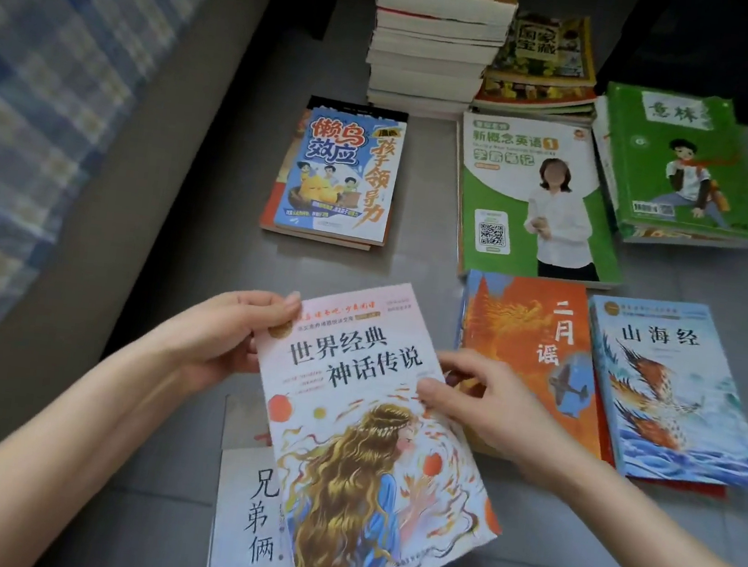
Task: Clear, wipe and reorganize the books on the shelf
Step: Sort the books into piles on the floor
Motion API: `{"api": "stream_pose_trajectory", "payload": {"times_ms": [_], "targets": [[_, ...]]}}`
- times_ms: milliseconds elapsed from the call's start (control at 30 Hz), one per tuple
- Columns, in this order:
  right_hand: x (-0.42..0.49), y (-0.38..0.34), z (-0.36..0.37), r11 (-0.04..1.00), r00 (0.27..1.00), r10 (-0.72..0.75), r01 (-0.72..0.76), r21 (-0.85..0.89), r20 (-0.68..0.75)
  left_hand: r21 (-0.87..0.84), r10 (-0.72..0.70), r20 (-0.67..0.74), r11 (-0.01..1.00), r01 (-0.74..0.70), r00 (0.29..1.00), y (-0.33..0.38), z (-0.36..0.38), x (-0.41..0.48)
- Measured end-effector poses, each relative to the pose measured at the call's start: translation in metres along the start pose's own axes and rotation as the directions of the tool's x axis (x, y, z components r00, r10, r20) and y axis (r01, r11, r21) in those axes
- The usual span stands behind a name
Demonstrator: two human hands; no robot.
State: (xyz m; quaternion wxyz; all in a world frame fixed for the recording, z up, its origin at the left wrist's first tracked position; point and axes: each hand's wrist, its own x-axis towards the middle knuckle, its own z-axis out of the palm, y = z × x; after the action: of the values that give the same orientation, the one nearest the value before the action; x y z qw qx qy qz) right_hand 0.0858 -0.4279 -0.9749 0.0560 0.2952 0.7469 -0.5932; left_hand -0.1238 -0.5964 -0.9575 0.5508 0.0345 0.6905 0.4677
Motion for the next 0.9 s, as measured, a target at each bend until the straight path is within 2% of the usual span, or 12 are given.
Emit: {"api": "stream_pose_trajectory", "payload": {"times_ms": [100, 200, 267, 367, 467, 600, 667, 767, 800, 833, 867, 900], "targets": [[0.000, -0.003, -0.015, 0.966, 0.995, 0.098, -0.095, 0.239, -0.001, -0.050, 0.017, 0.023, 0.999, -0.015, 1.000, 0.007, 0.012, 0.007], [0.001, -0.007, -0.024, 0.819, 0.977, 0.208, -0.197, 0.539, 0.041, -0.048, 0.046, 0.032, 0.998, -0.044, 0.998, 0.016, 0.031, 0.013], [0.002, -0.007, -0.036, 0.774, 0.971, 0.241, -0.184, 0.606, -0.012, -0.097, 0.061, 0.033, 0.994, -0.057, 0.998, 0.023, 0.042, 0.016], [0.003, 0.002, -0.076, 0.785, 0.951, 0.260, -0.105, 0.610, -0.171, -0.134, 0.098, -0.001, 0.986, -0.098, 0.995, 0.025, 0.048, 0.021], [-0.008, 0.033, -0.136, 0.739, 0.850, 0.366, -0.017, 0.674, -0.380, 0.082, 0.144, -0.075, 0.987, -0.138, 0.987, 0.016, 0.041, 0.027], [-0.038, 0.087, -0.205, 0.661, 0.629, 0.550, 0.075, 0.746, -0.550, 0.370, 0.187, -0.182, 0.923, -0.109, 0.965, -0.005, 0.020, 0.030], [-0.050, 0.104, -0.223, 0.676, 0.570, 0.599, 0.016, 0.736, -0.562, 0.510, 0.216, -0.204, 0.856, -0.084, 0.955, -0.013, 0.014, 0.030], [-0.055, 0.121, -0.228, 0.727, 0.560, 0.614, -0.126, 0.675, -0.556, 0.663, 0.195, -0.160, 0.748, -0.041, 0.968, -0.022, 0.012, 0.027], [-0.052, 0.128, -0.230, 0.774, 0.544, 0.599, -0.204, 0.600, -0.588, 0.705, 0.156, -0.132, 0.709, -0.018, 0.979, -0.023, 0.012, 0.024], [-0.046, 0.134, -0.229, 0.823, 0.512, 0.568, -0.349, 0.448, -0.645, 0.739, 0.109, -0.110, 0.674, 0.008, 0.988, -0.024, 0.010, 0.019], [-0.039, 0.137, -0.227, 0.815, 0.443, 0.510, -0.523, 0.250, -0.737, 0.762, 0.073, -0.092, 0.647, 0.023, 0.993, -0.026, 0.008, 0.015], [-0.032, 0.134, -0.223, 0.724, 0.373, 0.414, -0.688, 0.052, -0.831, 0.777, 0.055, -0.076, 0.630, 0.025, 0.996, -0.028, 0.007, 0.012]]}}
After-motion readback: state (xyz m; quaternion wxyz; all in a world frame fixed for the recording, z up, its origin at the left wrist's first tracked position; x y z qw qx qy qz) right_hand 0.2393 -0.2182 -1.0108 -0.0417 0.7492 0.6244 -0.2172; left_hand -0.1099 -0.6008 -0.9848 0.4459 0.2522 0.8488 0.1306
